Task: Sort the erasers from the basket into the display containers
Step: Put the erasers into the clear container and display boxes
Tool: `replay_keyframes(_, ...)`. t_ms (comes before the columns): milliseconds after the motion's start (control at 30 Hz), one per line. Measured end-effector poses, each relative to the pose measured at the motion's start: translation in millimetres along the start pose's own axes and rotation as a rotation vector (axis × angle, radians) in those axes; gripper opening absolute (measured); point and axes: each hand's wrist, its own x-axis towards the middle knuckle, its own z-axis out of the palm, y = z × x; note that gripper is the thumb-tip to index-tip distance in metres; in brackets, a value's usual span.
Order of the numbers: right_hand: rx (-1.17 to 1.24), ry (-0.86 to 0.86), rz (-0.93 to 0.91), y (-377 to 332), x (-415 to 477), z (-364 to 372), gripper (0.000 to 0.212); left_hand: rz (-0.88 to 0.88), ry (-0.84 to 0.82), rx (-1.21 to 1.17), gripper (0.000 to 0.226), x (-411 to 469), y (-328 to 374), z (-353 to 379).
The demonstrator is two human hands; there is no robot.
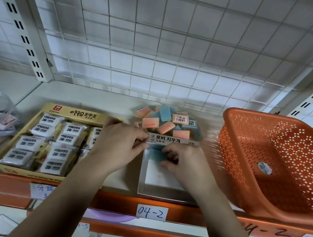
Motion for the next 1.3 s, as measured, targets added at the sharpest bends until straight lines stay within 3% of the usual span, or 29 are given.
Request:
replay_keyframes(567,-0.038,0.135,-0.145,-6,0,15,0.012,0.037,0.000,-0.017,0.020,0,-1,0)
replay_keyframes(967,-0.086,0.063,-0.202,-6,6,19,0.013,0.066,-0.046,-0.049,0.013,2,-2,-1)
replay_keyframes(1167,-0.072,-0.120,-0.152,-11,10,-2,0.015,0.062,-0.026,-0.049,0.017,1,-3,1)
replay_keyframes(1300,0.078,0.059,-0.097,-9,26,-19,0.010,0.061,0.029,-0.138,0.015,0,-1,1)
